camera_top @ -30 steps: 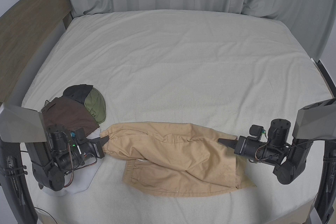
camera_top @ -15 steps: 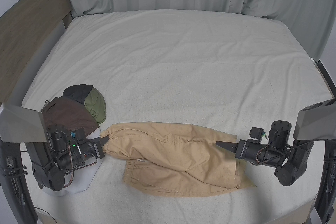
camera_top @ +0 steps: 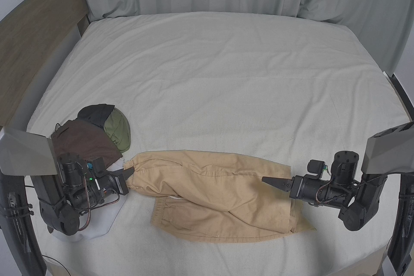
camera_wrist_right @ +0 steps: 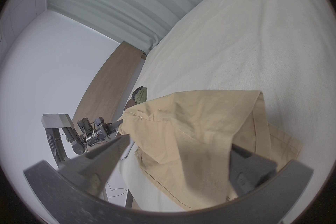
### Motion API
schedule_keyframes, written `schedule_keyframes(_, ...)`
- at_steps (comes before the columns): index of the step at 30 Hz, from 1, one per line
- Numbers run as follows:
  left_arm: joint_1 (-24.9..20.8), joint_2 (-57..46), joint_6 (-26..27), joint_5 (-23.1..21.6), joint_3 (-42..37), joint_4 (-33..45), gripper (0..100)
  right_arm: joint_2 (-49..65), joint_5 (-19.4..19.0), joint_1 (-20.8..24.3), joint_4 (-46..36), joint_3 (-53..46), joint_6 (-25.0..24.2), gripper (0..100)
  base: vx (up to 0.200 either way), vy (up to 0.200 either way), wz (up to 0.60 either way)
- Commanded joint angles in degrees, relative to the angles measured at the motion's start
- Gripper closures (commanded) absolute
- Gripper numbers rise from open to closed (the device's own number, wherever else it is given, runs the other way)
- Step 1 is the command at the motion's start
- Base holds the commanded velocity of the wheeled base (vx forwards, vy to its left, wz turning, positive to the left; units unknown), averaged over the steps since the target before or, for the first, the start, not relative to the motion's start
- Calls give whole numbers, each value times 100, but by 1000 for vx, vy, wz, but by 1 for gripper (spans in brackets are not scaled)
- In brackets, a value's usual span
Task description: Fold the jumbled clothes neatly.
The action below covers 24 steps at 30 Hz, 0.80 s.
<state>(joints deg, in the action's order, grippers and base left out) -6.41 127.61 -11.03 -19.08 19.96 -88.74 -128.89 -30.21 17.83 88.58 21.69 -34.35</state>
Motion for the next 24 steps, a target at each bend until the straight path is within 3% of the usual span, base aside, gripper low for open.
schedule_keyframes(1,0,1,-4,1,8,-3,100,-4,-3,1,2,-7,-1,100,0,0,0)
schedule_keyframes(13,8,-52,-4,1,61,-3,100,66,6,-8,10,2,8,100,0,0,0)
schedule_keyframes(19,35,-562,-66,-26,52,-3,100,426,6,1,10,11,34,100,0,0,0)
schedule_keyframes(24,-9,-870,-83,-281,43,5,100,813,6,27,10,-33,43,100,0,0,0)
